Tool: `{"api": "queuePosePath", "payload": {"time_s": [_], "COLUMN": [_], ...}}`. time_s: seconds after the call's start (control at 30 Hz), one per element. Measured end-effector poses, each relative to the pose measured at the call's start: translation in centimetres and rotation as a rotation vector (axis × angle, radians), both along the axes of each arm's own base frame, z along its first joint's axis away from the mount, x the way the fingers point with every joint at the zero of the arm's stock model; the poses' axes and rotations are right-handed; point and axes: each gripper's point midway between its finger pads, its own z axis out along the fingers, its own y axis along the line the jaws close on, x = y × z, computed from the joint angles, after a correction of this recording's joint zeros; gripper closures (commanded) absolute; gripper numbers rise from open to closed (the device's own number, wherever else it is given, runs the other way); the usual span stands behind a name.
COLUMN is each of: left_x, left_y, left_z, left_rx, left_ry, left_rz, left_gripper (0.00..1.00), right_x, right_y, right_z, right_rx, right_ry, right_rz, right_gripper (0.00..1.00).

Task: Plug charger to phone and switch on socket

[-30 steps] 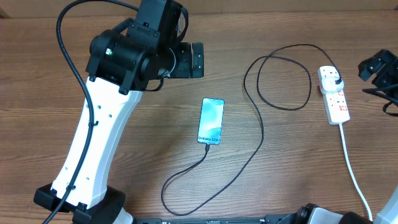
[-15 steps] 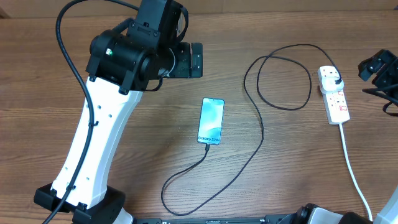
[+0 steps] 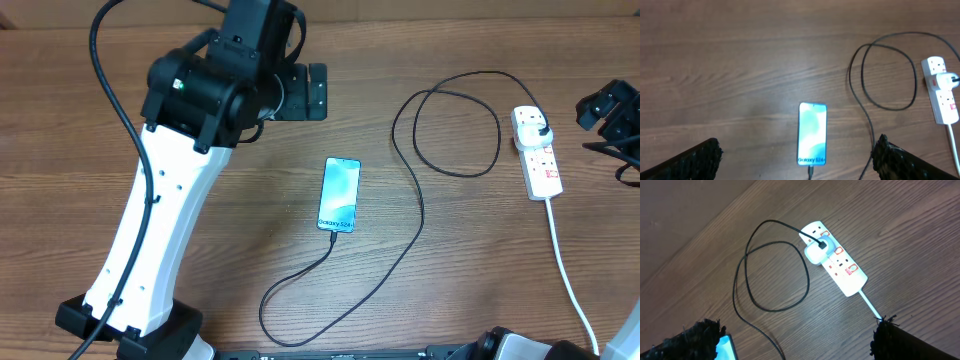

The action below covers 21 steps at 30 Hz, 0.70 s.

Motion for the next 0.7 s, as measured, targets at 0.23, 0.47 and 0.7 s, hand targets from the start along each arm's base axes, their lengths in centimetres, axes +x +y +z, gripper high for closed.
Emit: {"api": "queuePosePath", "payload": {"time_s": [0.23, 0.47, 0.7], "left_x": [-0.1, 0.0, 0.1], "left_y": [-2.1, -2.1, -2.1], "left_z": [0.9, 3.0, 4.1], "left_rx": [0.039, 0.029, -0.025], "left_ry": [-0.079, -0.175, -0.27], "left_rz": [-0.029, -0.011, 0.001], "left_gripper": [0.01, 0.0, 0.0], "right_x": [0.0, 0.0, 0.0], "right_y": [0.0, 0.0, 0.0], "right_z": [0.0, 0.0, 0.0], "right_rx": [0.0, -0.001, 0.0], "right_ry": [0.0, 0.0, 0.0], "right_rz": [0.0, 0.0, 0.0], "right_gripper": [0.0, 0.0, 0.0]}}
